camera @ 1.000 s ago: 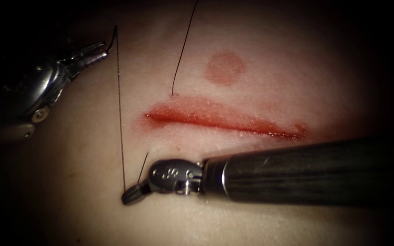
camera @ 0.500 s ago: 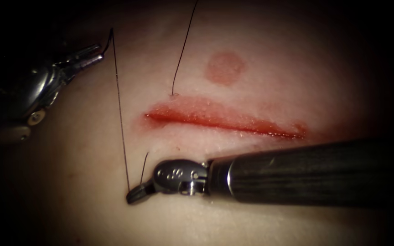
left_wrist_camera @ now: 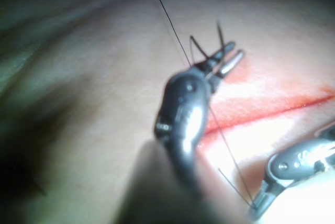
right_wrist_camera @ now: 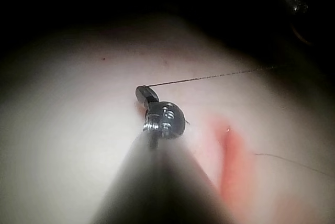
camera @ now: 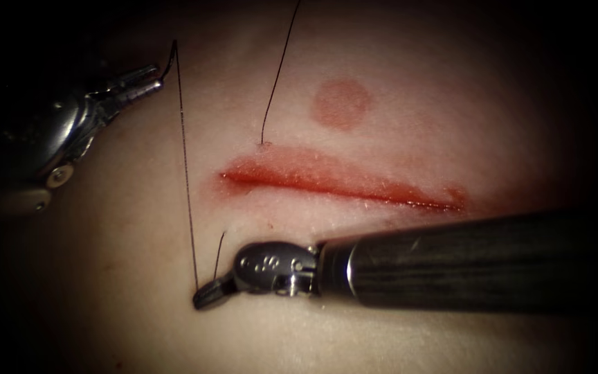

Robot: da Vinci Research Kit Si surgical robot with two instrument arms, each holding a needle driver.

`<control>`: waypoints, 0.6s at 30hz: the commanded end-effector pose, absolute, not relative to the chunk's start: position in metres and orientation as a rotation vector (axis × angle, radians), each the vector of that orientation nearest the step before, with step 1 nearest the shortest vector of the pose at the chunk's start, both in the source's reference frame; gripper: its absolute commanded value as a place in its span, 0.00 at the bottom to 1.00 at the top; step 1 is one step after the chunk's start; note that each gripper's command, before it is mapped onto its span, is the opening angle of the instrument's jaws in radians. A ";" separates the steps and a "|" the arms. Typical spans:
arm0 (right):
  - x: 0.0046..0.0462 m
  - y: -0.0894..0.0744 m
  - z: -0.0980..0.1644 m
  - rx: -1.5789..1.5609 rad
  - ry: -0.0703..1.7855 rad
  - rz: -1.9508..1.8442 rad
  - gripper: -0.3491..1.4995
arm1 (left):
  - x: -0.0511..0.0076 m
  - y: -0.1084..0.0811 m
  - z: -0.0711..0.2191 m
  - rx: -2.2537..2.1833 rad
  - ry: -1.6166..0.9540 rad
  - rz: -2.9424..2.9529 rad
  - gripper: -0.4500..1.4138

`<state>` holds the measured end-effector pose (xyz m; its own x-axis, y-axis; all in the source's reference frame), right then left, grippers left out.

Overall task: Wound Closure
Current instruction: Use the right gripper to pull the suture through.

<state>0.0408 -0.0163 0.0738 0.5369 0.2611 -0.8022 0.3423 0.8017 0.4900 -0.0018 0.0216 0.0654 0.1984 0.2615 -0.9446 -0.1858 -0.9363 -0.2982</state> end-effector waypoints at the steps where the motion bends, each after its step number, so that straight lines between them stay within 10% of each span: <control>1: 0.0413 -0.017 0.074 0.671 1.024 -0.052 0.00 | -0.0023 0.022 0.066 -2.135 -0.073 1.789 0.05; 18: 0.0413 -0.017 0.074 0.671 1.024 -0.052 0.00 | -0.0024 0.021 0.066 -2.139 -0.086 1.797 0.05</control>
<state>0.0408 -0.0163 0.0738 0.5376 0.2620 -0.8015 0.3407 0.8020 0.4906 -0.0020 0.0214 0.0657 0.1953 0.2626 -0.9449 -0.1717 -0.9394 -0.2966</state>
